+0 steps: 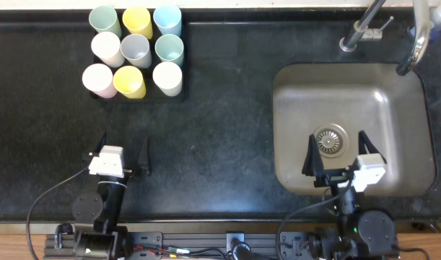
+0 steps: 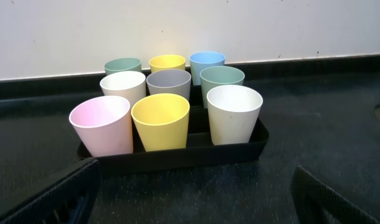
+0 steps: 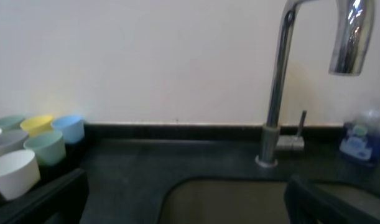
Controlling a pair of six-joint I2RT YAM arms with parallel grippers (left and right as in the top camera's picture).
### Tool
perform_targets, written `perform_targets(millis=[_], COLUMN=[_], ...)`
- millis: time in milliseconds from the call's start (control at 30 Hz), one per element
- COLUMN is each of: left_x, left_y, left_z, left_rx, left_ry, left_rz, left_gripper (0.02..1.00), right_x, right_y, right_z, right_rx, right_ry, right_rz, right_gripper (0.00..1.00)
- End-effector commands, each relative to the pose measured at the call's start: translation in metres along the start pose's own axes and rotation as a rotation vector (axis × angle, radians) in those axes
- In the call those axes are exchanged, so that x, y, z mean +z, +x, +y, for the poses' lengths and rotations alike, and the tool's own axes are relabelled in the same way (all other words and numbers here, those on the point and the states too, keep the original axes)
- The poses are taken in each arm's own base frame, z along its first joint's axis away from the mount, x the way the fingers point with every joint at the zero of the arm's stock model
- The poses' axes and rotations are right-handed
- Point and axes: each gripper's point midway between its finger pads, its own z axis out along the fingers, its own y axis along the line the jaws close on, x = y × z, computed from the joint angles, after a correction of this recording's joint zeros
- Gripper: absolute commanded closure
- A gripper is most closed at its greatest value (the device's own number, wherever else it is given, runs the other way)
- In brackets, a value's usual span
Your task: Store Cups
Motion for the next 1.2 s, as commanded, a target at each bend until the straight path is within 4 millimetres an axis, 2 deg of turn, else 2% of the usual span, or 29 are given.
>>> perform_targets(millis=[33, 300, 533, 1200], left_x=[0.0, 0.0, 0.0, 0.0], left_y=[0.0, -0.001, -0.001, -0.001], left_z=[0.0, 0.0, 0.0, 0.0], left_rx=[0.011, 0.011, 0.011, 0.011], left_ry=[0.002, 0.002, 0.002, 0.002], left_rz=[-0.004, -0.005, -0.005, -0.005], left_gripper=[0.018, 0.018, 0.018, 0.018], right_x=[0.009, 0.022, 0.028, 0.028], right_y=[0.017, 0.044, 0.082, 0.082], right_z=[0.0, -0.001, -0.005, -0.004], right_rx=[0.045, 0.045, 0.045, 0.045], right_ry=[-0.011, -0.014, -0.006, -0.007], right_rz=[-0.006, -0.033, 0.036, 0.036], right_gripper=[0.005, 0.003, 0.003, 0.005])
